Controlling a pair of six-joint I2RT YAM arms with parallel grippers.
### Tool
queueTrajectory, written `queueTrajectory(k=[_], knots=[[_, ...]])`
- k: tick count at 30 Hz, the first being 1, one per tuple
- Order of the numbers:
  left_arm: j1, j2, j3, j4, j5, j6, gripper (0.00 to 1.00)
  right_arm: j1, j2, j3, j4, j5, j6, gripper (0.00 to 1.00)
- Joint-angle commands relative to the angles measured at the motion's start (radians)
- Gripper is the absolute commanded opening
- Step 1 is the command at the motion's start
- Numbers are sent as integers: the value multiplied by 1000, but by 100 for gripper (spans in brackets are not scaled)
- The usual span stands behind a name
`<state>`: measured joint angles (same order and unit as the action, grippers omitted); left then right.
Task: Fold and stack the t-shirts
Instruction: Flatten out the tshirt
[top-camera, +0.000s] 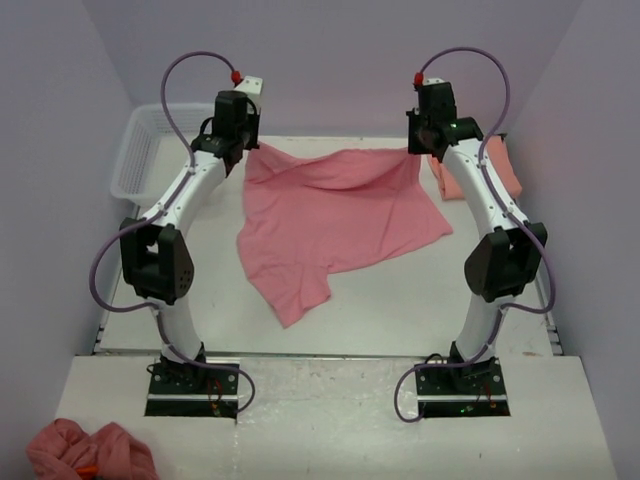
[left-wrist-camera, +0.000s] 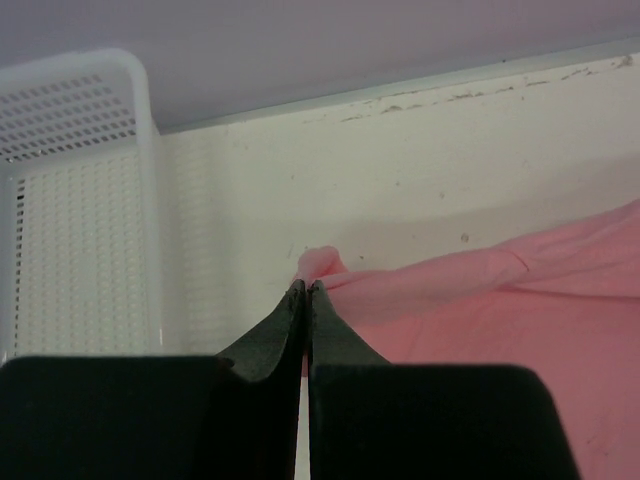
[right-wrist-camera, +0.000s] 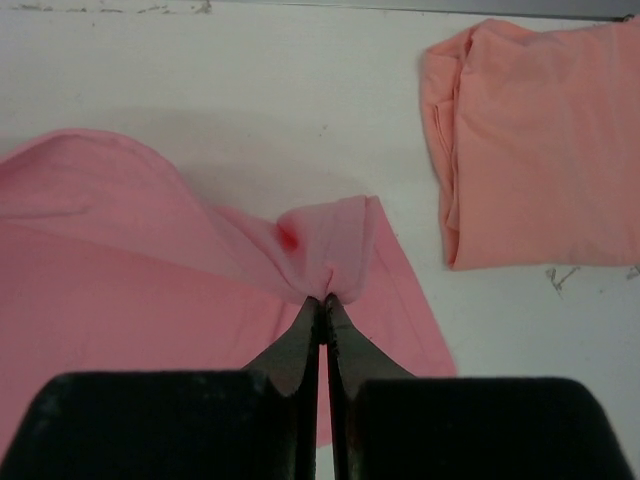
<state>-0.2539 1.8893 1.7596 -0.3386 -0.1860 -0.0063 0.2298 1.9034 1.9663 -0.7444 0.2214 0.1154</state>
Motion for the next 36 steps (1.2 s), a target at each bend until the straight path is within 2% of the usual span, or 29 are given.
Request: queueTrajectory(k=[1, 4, 8, 13, 15, 17, 18, 21, 23, 29, 31, 35, 36], knots=[[-21, -80, 12, 84, 54, 16, 0, 9, -49, 25, 14, -28, -13, 0], [-31, -165, 21, 67, 66, 15, 0, 19, -147, -10, 22, -14, -14, 0], [-65, -254, 112, -64, 42, 23, 0, 26, -294, -38, -16, 4, -17, 0], [-80, -456, 179, -172, 94, 17, 0, 48, -554, -64, -53, 6, -13, 0], [-87, -549, 204, -192, 117, -23, 0, 69, -613, -54, -79, 7, -3, 0], [-88, -658, 190, -189, 248, -38, 0, 110, -691, -30, -116, 42, -3, 0], [-88, -691, 186, -185, 249, -43, 0, 123, -719, -26, -125, 47, -3, 0], [-88, -798, 196, -175, 368, -76, 0, 189, -829, -21, -136, 88, -7, 0], [-88, -847, 236, -184, 408, -104, 0, 224, -880, 35, -173, 81, 13, 0], [-87, -885, 324, -186, 507, -164, 0, 232, -925, 123, -242, -5, 62, 0], [-85, -871, 324, -181, 475, -169, 0, 233, -919, 100, -230, -1, 73, 0], [-85, -726, 307, -200, 373, -159, 0, 232, -821, 53, -224, 62, 66, 0], [-85, -695, 293, -207, 329, -152, 0, 233, -785, -28, -172, 87, 61, 0]])
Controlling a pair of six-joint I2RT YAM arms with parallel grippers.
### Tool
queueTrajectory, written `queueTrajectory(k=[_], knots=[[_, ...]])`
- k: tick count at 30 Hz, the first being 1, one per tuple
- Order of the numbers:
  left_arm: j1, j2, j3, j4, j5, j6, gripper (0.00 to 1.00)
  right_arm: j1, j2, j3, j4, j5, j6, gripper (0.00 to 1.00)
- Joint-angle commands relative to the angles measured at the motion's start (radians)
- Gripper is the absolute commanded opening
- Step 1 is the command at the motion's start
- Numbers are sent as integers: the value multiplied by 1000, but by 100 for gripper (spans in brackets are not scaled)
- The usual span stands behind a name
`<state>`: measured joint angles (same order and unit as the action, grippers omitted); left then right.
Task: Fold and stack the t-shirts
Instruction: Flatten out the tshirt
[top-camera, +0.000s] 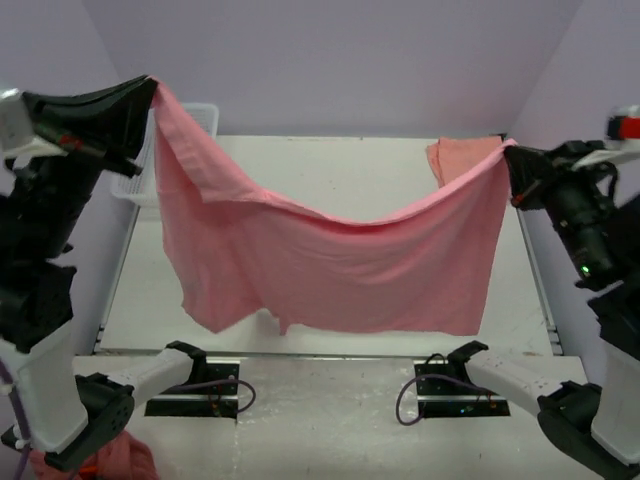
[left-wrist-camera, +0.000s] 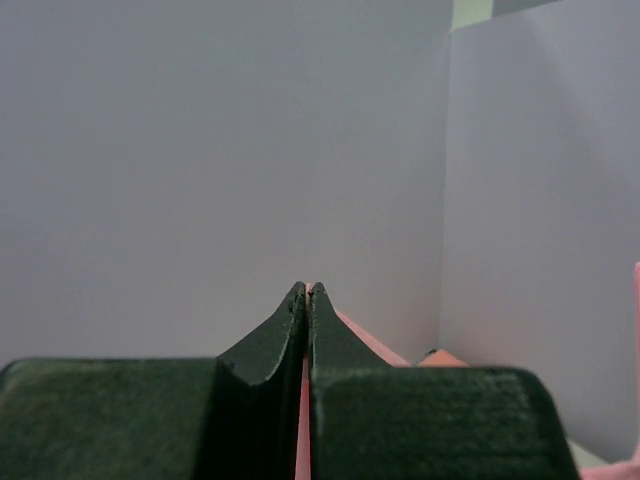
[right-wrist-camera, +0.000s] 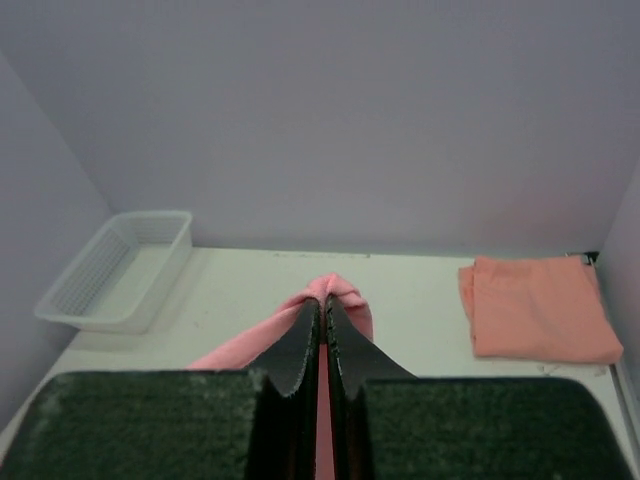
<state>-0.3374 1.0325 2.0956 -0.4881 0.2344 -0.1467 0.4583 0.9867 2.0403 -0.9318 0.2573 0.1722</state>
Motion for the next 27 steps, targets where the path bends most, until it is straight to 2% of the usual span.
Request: queueTrajectory(k=[1, 7, 8, 10, 16, 24, 27], knots=[[-2, 196, -63, -67, -127, -14, 0, 5, 150, -144, 36, 53, -6, 0], [-2, 404, -299, -38, -306, -1, 0, 2, 312, -487, 204, 53, 32, 0], [1, 435, -325, -21, -305, 4, 0, 0, 338, -502, 232, 59, 33, 0], [1, 542, -354, -41, -351, 13, 0, -16, 449, -506, 237, 62, 41, 0], [37, 761, -473, 117, -386, 62, 0, -115, 688, -473, 315, -3, 32, 0], [72, 894, -459, 293, -362, 134, 0, -208, 875, -290, 309, -32, -30, 0], [72, 877, -503, 395, -337, 142, 0, -234, 934, -230, 312, -27, -56, 0]])
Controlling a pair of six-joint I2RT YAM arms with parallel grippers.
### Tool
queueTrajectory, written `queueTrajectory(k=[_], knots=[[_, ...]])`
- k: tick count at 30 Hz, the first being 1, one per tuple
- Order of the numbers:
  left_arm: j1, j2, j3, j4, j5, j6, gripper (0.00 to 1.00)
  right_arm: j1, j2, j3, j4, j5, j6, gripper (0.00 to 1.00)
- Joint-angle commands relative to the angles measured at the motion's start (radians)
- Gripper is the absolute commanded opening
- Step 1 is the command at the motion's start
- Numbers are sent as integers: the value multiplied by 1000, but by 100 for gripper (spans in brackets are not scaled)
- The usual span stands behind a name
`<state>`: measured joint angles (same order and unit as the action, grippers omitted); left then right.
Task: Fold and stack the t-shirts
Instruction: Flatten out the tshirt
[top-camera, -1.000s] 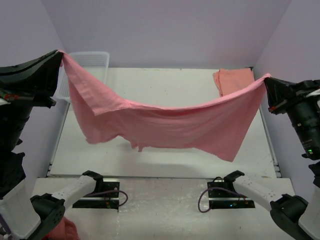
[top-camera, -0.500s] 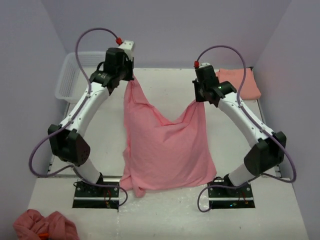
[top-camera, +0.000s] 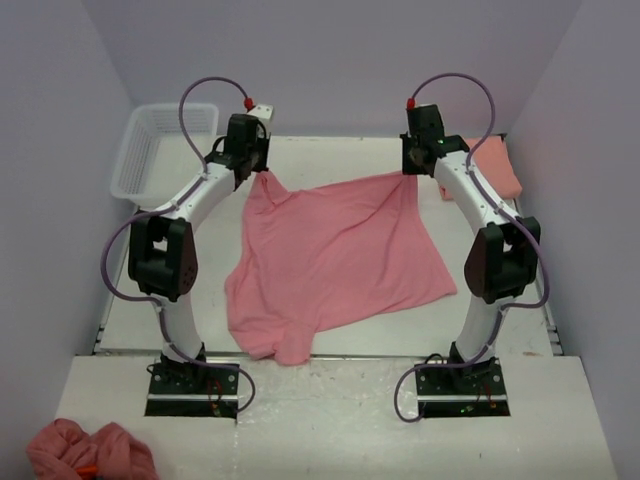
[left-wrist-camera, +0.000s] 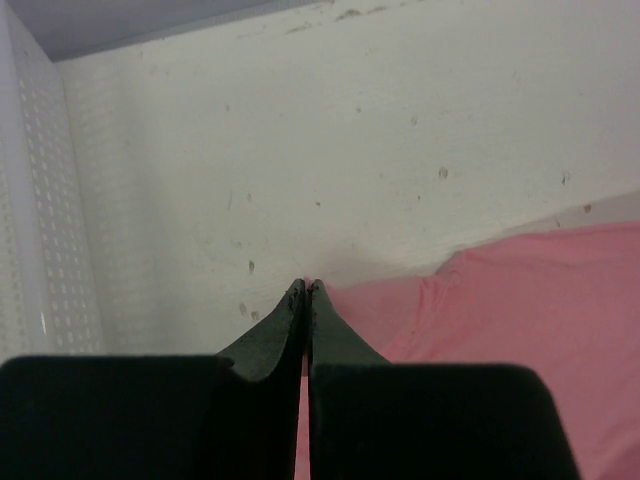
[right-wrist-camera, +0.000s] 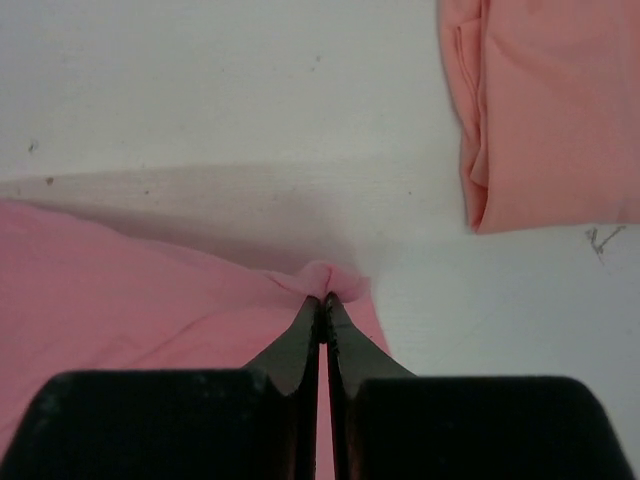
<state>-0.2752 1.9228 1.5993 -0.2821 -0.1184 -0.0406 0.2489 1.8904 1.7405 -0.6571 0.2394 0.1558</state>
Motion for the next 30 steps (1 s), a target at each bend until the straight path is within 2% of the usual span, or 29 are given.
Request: queueTrajectory(k=[1, 5, 12, 19, 23, 27, 28, 30], knots=[[10, -15, -7, 198, 13, 36, 0, -39, 41, 77, 37, -9, -41, 0], [10, 16, 48, 198, 16, 80, 0, -72, 84, 132, 36, 14, -53, 0], [11, 87, 185, 116, -81, 96, 0, -122, 174, 276, 11, -6, -88, 0], [16, 62, 278, 75, -87, 99, 0, -140, 188, 404, -26, -22, -105, 0], [16, 85, 459, -69, -84, 99, 0, -142, 136, 462, -39, -71, -101, 0], [18, 203, 858, -276, -121, 105, 0, -140, 95, 559, -127, -100, -78, 0], [18, 199, 885, -304, -95, 99, 0, -137, 61, 548, -125, -132, -72, 0], [16, 124, 797, -278, -60, 64, 0, -126, -17, 481, -105, -155, -58, 0]])
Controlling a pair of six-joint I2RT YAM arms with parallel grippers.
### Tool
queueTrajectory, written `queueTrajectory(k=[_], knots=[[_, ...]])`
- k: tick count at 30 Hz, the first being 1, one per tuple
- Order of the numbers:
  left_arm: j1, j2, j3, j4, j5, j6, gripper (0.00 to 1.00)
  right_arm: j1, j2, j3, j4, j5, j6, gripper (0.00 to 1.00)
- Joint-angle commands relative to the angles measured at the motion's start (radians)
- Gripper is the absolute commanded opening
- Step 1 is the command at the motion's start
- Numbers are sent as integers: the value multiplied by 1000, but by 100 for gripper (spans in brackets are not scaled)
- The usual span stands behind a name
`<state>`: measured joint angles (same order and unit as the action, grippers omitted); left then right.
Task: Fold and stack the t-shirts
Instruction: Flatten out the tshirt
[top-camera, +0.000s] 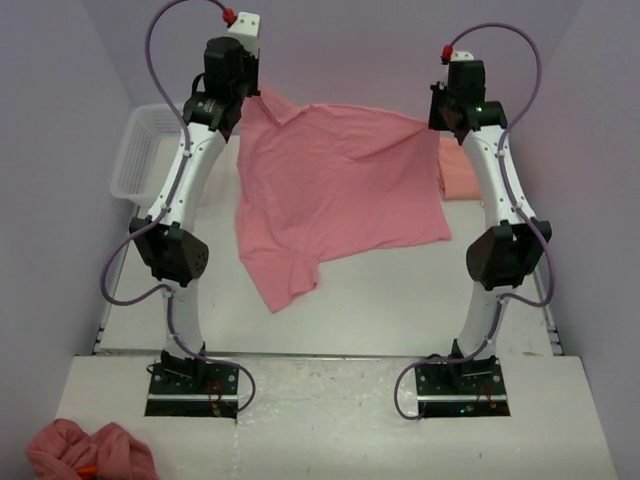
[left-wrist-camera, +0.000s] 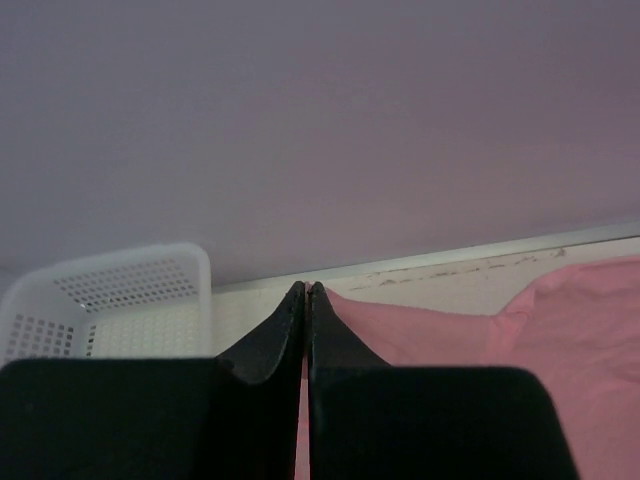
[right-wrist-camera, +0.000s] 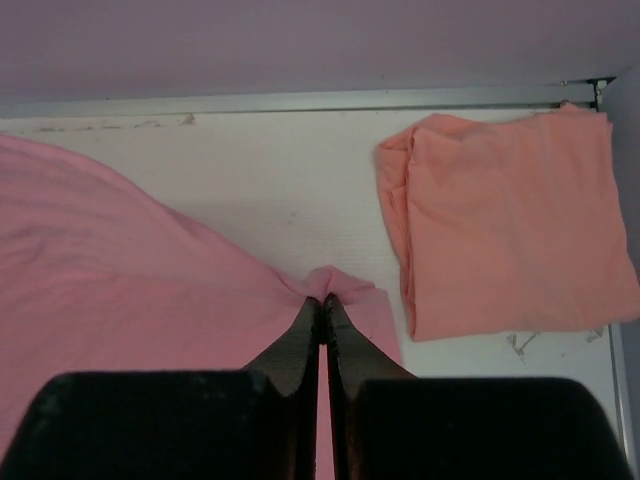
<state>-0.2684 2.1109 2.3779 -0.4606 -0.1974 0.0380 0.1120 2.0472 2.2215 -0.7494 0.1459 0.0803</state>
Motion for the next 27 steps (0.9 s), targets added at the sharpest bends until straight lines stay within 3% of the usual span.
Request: queueTrajectory(k=[1, 4, 7, 10, 14, 18, 23, 27], knots=[[6, -169, -30, -76, 35, -29, 0, 18, -265, -26, -7, -62, 19, 0], [-47, -381, -199, -12, 81, -75, 0, 49, -486, -153, 36, -66, 21, 0], [-156, -566, -311, 14, 14, -52, 0, 95, -710, -281, 82, -39, 13, 0], [-180, -745, -408, 26, 67, -98, 0, 165, -855, -385, 87, 4, -11, 0], [-180, -931, -517, 36, 104, -158, 0, 233, -1083, -425, 72, 12, -21, 0], [-180, -1051, -536, 37, 151, -170, 0, 238, -1176, -398, 41, -69, -7, 0], [-180, -1002, -473, 43, 127, -119, 0, 238, -1093, -286, -8, -77, 41, 0], [-178, -790, -389, 43, 35, -66, 0, 236, -850, -214, 7, -26, 13, 0]])
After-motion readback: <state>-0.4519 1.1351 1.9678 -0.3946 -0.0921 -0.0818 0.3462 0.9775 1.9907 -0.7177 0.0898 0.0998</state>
